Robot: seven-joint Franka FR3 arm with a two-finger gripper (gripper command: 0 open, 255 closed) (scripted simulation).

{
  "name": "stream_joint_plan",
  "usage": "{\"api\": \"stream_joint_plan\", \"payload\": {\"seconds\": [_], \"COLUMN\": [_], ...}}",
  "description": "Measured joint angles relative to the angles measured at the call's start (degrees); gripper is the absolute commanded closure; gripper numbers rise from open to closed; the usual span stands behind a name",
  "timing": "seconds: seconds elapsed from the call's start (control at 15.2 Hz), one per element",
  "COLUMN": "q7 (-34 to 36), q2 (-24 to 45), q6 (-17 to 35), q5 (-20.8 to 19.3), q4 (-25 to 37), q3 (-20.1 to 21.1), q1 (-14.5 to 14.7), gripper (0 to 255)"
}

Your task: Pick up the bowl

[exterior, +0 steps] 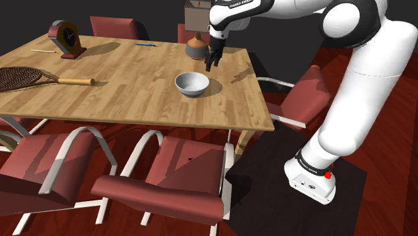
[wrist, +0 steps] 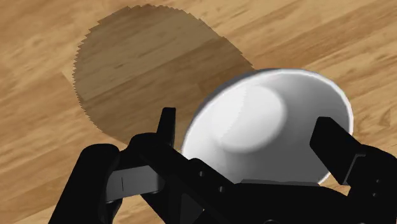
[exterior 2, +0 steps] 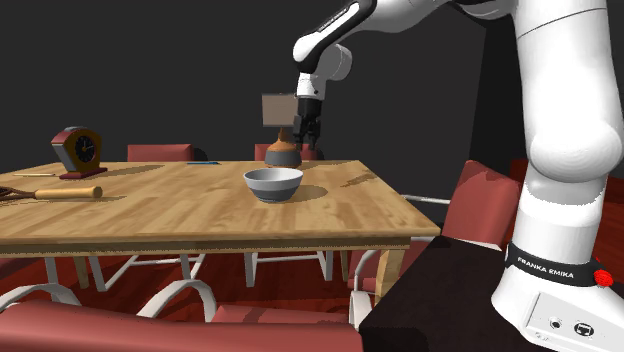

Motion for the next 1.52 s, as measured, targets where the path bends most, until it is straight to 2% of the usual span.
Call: {"api": "stream_joint_plan", "payload": {"seconds": [0.33,0.53,0.92,0.99,1.52], "q7": [-2.0,-2.6,-3.3,-3.3,-3.3], "q2": [12.3,14.7,16.3,16.4,16.4], "q6": [-1.0,0.0,3.0,3.2,3.4], "q5": [1.3,1.6,2.0,2.0,2.0], "q4": [14.6,16.2,14.7,14.6,14.5], "q3": [0.5,0.7,0.8,0.8,0.8], "q1": [-0.9,-1.2,-1.3,-1.2,-1.2], "gripper": [0,0,0,255,255]}}
